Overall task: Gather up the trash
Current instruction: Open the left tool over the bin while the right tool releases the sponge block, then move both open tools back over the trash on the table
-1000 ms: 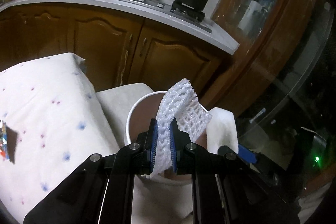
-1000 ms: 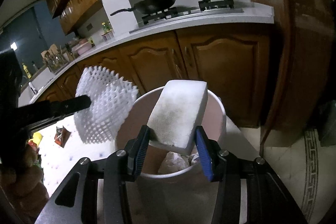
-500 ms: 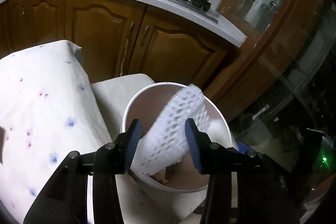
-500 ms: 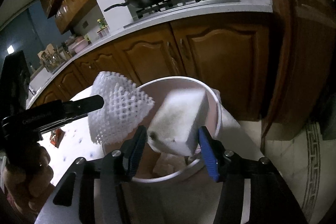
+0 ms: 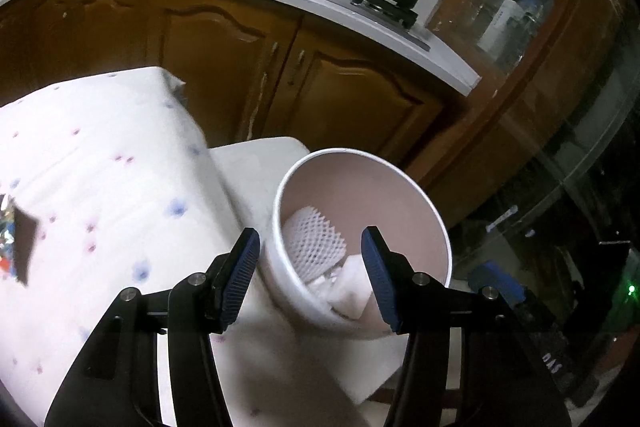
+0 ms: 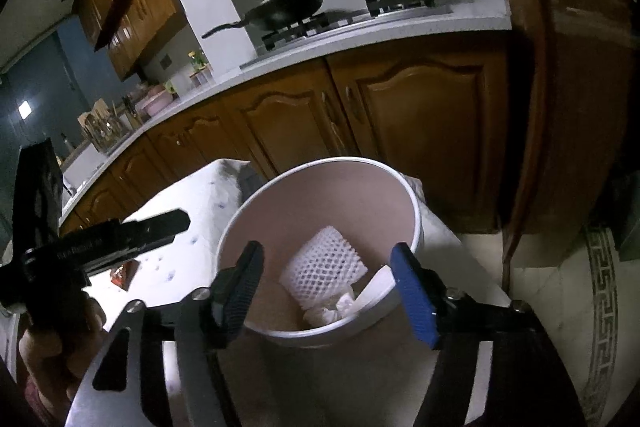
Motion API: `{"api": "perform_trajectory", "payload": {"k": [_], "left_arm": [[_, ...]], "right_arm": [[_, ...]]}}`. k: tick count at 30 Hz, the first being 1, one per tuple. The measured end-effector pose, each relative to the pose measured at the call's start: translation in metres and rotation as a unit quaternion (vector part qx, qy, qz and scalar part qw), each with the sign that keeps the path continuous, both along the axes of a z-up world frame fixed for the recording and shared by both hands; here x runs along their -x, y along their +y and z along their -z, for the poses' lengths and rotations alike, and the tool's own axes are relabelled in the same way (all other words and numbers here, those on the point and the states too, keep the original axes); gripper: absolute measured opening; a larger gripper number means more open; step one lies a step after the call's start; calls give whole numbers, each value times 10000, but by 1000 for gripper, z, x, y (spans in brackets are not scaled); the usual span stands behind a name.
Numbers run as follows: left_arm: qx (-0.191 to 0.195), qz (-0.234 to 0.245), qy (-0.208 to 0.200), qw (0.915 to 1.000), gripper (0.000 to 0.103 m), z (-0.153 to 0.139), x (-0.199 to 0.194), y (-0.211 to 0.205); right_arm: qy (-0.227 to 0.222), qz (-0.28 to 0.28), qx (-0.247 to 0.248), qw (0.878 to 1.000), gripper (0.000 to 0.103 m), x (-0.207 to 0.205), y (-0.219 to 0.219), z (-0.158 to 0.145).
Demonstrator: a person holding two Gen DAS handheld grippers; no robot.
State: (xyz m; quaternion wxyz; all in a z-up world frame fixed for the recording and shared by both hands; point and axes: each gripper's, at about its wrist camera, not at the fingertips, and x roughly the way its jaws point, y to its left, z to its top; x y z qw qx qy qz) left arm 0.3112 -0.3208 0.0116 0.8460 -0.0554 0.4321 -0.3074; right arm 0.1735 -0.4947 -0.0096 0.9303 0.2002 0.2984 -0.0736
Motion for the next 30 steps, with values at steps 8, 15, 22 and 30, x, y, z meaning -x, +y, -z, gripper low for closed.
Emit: {"api": "perform_trajectory", "payload": {"k": [8, 15, 22, 30], "left_arm": [[-4, -288, -151, 9995, 55, -8, 24, 49], [25, -584, -192, 9981, 60, -12, 44, 96], [32, -915, -285, 9954, 59, -14, 61, 150], [-121, -1276, -493, 9905, 66, -16, 84, 207]], "right_arm": [[-231, -97, -123, 9996, 84, 11, 18, -12], [-309, -321, -208, 9988, 87, 14, 46, -16], [-292, -716, -299, 9966, 88, 12, 83, -18], [-258, -1148, -275, 9927, 91, 7, 131, -17]]}}
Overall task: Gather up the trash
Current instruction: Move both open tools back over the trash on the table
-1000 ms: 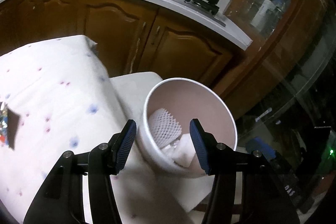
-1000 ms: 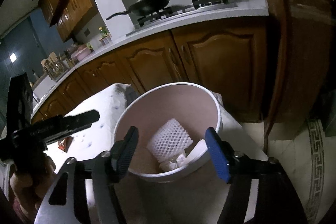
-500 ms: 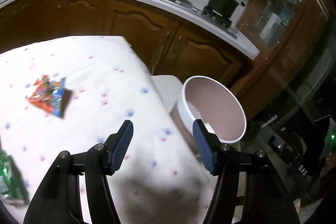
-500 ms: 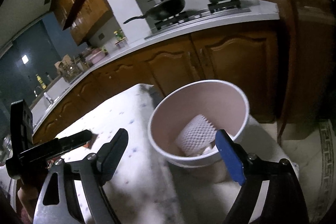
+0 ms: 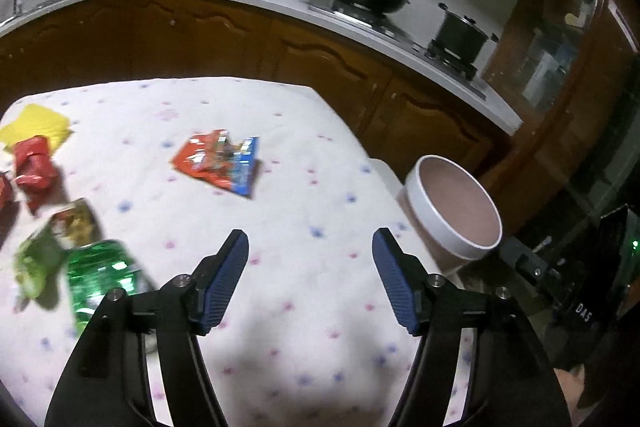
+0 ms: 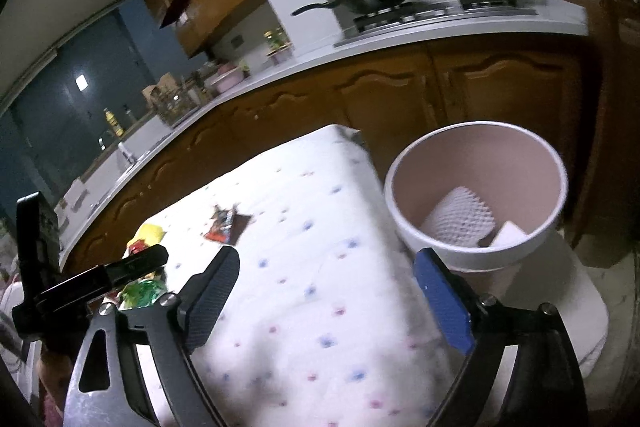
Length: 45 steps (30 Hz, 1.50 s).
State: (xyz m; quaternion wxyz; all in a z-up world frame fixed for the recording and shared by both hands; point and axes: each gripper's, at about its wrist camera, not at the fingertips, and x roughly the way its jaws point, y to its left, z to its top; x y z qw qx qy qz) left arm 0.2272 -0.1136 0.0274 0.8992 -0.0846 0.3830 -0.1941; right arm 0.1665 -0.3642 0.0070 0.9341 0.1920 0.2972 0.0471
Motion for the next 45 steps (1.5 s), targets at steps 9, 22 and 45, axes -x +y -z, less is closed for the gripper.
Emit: {"api": "perform_trajectory", "payload": {"k": [9, 22, 45], "left_arm": [[-28, -475, -95, 9988, 69, 2, 18, 56], [-233, -1273, -328, 9910, 76, -2, 32, 134], [-686, -1805, -44, 9812, 77, 4, -34, 208]], "right_arm": [[28, -388, 16, 9992, 91, -4, 45, 6], [28, -828, 145, 9965, 92, -20, 98, 11], [122, -1285, 324, 9911, 92, -85, 152, 8]]}}
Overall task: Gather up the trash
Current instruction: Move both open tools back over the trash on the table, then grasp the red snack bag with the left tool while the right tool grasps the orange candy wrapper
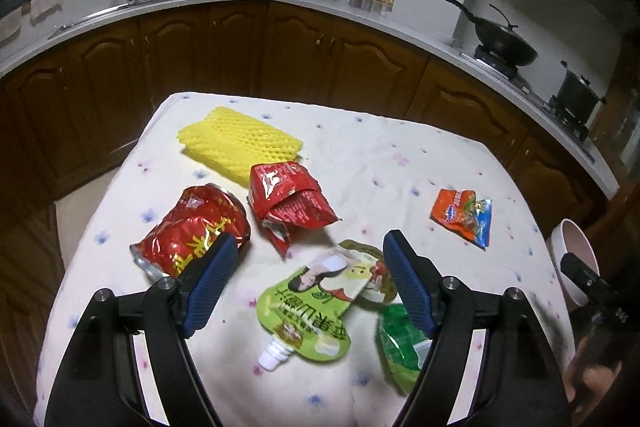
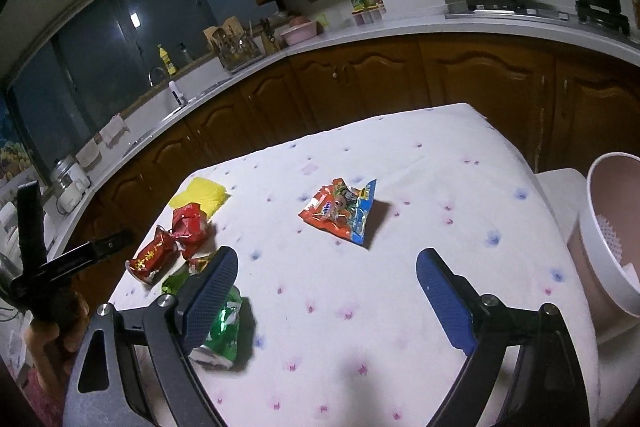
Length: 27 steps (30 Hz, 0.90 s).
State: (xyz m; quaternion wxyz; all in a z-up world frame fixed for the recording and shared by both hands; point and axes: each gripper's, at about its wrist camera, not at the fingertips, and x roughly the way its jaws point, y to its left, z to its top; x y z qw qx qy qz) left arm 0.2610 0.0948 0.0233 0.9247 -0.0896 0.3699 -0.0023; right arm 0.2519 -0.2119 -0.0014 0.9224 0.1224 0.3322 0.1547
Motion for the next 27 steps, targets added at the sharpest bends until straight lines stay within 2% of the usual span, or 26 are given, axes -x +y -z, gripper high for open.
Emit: {"api": "perform_trajectory", "payload": {"k": [13, 21, 23, 24, 25, 27], "left_arm": [[-386, 30, 288, 9988, 77, 18, -55, -6], [-524, -70, 597, 9968, 76, 41, -80, -4], [-604, -16, 616, 9963, 65, 44, -83, -7], [-615, 43, 666, 9959, 53, 46, -85, -9], [-636, 95, 698, 9955, 47, 48, -87, -11], [-748, 120, 635, 9951, 45, 48, -87, -13]], "right_arm": [[230, 35, -13, 9997, 92, -46, 9, 17], [482, 37, 11, 9988, 92, -82, 12, 34], [552, 57, 33, 9985, 92, -90, 13, 39], [580, 58, 50, 9983, 91, -93, 13, 41], [618, 60, 80, 9980, 89, -98, 14, 45], [711, 71, 153, 9973, 83, -104, 15, 51]]}}
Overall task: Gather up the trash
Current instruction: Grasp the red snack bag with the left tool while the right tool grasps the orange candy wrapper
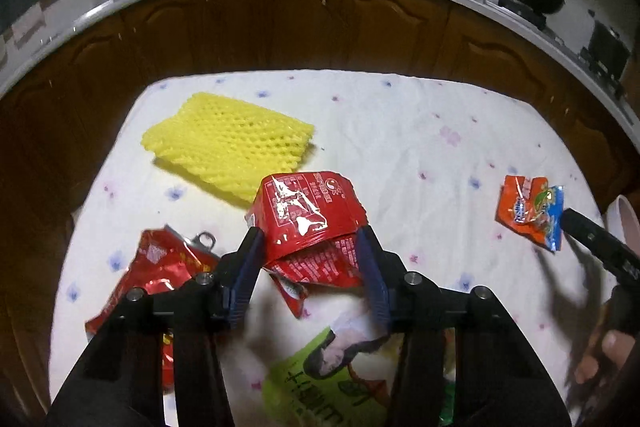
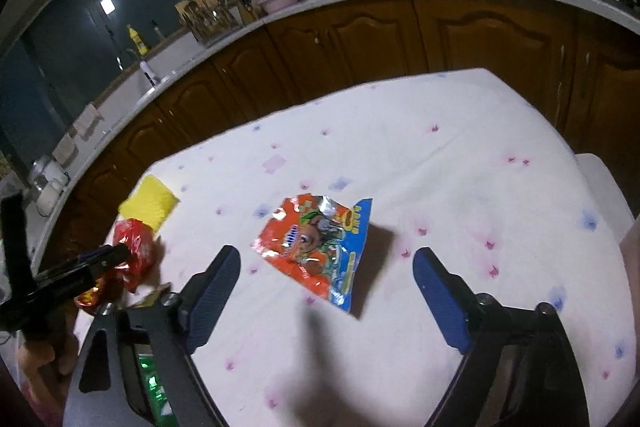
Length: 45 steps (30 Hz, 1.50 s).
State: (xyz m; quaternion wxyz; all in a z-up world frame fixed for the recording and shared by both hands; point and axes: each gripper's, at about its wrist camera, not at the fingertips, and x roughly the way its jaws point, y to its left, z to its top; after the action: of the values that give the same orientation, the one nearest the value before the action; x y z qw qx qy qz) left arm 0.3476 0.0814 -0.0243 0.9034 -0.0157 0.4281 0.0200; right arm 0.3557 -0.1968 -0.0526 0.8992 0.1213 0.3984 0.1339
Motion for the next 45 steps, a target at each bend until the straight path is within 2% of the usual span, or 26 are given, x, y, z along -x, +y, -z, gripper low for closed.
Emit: {"api": "perform_trajectory", "payload": {"k": [2, 4, 5, 6, 10, 16, 25, 32, 45], "left_arm": [[49, 74, -35, 10000, 38, -1, 1, -1], [151, 111, -6, 9998, 12, 0, 0, 0], [216, 133, 46, 9997, 12, 2, 0, 1], [188, 129, 8, 9997, 11, 3, 1, 0], [47, 211, -87, 9997, 10, 0, 7, -7], [363, 226, -227, 9988, 9, -10, 17, -2], [995, 389, -622, 9923, 9, -45, 45, -8], [1161, 852, -824, 9861, 9, -63, 67, -54], [1398, 1787, -724, 9712, 9, -70, 83, -156]], "right_arm": [[138, 1, 21, 9999, 70, -6, 1, 8], [243, 9, 48, 9997, 39, -9, 1, 15], [268, 18, 68, 9996, 30, -8, 0, 17], [295, 27, 77, 9995, 13, -8, -1, 19], [85, -9, 157, 9998, 1, -1, -1, 12], [-328, -214, 322, 9987, 0, 18, 3, -7], [-561, -128, 139, 9982, 0, 52, -13, -29], [-677, 115, 112, 9976, 0, 79, -40, -42], [-833, 832, 148, 9929, 0, 140, -118, -57]]}}
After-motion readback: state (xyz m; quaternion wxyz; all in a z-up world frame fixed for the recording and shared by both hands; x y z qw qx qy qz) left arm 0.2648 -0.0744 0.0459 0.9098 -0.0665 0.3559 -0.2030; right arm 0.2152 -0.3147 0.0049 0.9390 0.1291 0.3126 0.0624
